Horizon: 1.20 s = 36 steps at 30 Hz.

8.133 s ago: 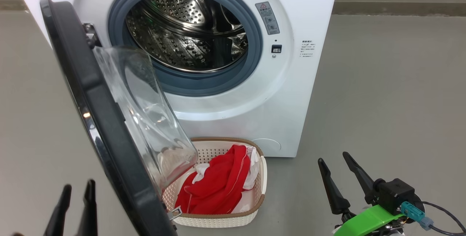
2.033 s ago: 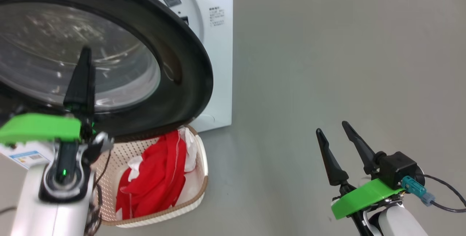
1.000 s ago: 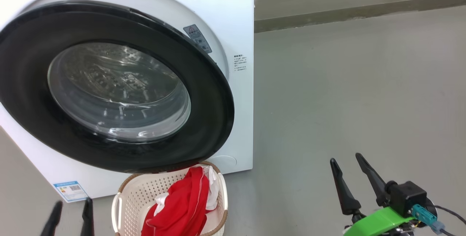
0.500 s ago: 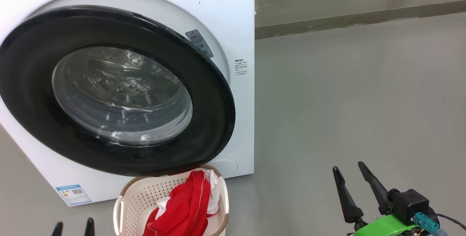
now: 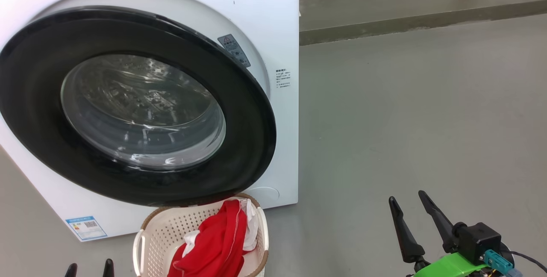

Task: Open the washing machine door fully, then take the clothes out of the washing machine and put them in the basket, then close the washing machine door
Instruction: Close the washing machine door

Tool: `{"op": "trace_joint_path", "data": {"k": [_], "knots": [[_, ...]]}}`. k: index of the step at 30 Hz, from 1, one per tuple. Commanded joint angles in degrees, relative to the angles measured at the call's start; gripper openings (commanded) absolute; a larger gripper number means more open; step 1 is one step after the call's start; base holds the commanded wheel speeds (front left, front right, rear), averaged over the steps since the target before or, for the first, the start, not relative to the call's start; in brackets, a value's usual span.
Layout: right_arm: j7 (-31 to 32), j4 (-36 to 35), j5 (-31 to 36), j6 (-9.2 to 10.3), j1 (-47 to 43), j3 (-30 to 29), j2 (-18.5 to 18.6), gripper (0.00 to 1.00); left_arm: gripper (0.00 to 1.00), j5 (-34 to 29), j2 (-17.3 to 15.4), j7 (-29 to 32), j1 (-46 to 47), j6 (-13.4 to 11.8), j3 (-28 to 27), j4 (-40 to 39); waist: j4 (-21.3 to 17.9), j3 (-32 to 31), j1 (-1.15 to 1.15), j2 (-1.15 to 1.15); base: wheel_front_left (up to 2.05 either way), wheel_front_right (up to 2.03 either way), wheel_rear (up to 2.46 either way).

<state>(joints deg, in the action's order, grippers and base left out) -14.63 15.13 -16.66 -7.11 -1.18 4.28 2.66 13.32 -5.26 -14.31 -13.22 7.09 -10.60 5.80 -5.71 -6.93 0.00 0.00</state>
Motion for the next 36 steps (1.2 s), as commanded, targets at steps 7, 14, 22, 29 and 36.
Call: {"op": "trace_joint_path", "data": {"k": [7, 14, 22, 29, 36], "knots": [[-0.4, -0.7, 0.1, -0.37, 2.3, 1.9, 0.2, 1.0, 1.0, -1.1, 0.2, -0.7, 2.2, 0.4, -2.3, -1.7, 0.2, 0.2, 0.0, 0.0, 0.0, 0.0, 0.0], [-0.4, 0.4, 0.7, -0.37, 2.9, 1.8, 0.2, 1.0, 1.0, -1.2, 0.2, -0.7, 1.9, 0.4, -1.8, -2.4, 1.0, 0.3, 0.0, 0.0, 0.0, 0.0, 0.0], [-0.4, 9.8, 1.2, -0.37, 6.6, -0.2, 0.2, 0.0, 1.0, -0.6, -0.4, -0.7, 1.8, 0.4, 0.2, -2.9, 3.8, 1.0, 0.0, 0.0, 0.0, 0.0, 0.0], [-0.4, 17.7, -1.2, -0.37, 14.8, 3.6, 0.2, 0.0, 1.0, -0.1, -1.3, -0.7, 2.3, 0.4, 2.0, -2.3, 7.1, 1.8, 0.0, 0.0, 0.0, 0.0, 0.0], [-0.4, 24.2, -5.0, -0.37, 24.0, 11.1, 0.2, 0.0, 1.0, 0.5, -2.1, -0.7, 3.6, 0.4, 3.4, -1.9, 11.6, 2.8, 0.0, 0.0, 0.0, 0.0, 0.0]]}}
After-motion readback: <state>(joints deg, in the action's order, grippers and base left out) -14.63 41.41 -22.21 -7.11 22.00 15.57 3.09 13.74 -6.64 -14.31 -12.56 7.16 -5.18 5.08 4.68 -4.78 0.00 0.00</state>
